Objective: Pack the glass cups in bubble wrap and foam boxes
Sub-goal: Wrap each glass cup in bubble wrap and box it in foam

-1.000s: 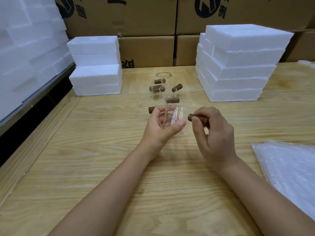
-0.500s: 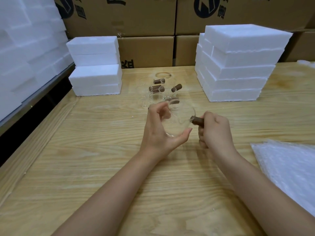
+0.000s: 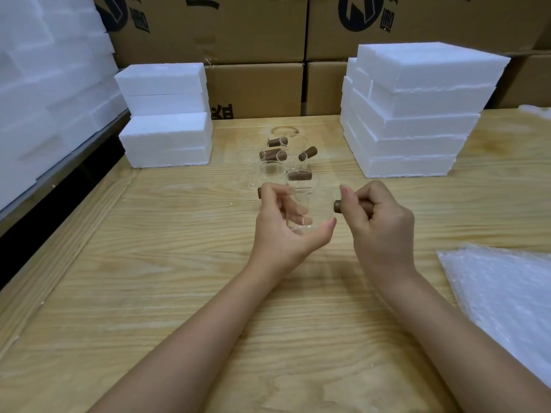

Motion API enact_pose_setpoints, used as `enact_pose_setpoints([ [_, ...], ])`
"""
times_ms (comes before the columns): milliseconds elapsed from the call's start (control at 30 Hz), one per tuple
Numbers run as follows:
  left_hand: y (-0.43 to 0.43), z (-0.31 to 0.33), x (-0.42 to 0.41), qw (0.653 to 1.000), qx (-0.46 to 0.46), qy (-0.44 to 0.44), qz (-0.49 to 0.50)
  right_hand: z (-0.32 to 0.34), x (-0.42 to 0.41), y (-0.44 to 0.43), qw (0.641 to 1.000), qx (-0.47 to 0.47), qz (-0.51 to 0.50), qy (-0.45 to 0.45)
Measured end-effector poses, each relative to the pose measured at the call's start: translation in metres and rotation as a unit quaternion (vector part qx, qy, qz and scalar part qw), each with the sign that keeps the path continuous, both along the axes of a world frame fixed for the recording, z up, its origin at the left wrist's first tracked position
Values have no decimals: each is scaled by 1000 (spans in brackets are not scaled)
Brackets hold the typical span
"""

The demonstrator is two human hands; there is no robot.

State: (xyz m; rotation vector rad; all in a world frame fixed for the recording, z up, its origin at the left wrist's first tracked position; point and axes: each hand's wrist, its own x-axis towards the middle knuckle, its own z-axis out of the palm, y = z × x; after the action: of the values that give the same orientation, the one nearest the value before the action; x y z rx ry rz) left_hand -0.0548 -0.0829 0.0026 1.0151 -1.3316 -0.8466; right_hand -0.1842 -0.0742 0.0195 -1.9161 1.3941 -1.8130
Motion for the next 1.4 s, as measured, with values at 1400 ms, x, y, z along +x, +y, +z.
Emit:
enact_pose_setpoints([
  [1400, -13, 1, 21, 929, 224, 119, -269, 9, 4, 12, 892, 210, 309, -252],
])
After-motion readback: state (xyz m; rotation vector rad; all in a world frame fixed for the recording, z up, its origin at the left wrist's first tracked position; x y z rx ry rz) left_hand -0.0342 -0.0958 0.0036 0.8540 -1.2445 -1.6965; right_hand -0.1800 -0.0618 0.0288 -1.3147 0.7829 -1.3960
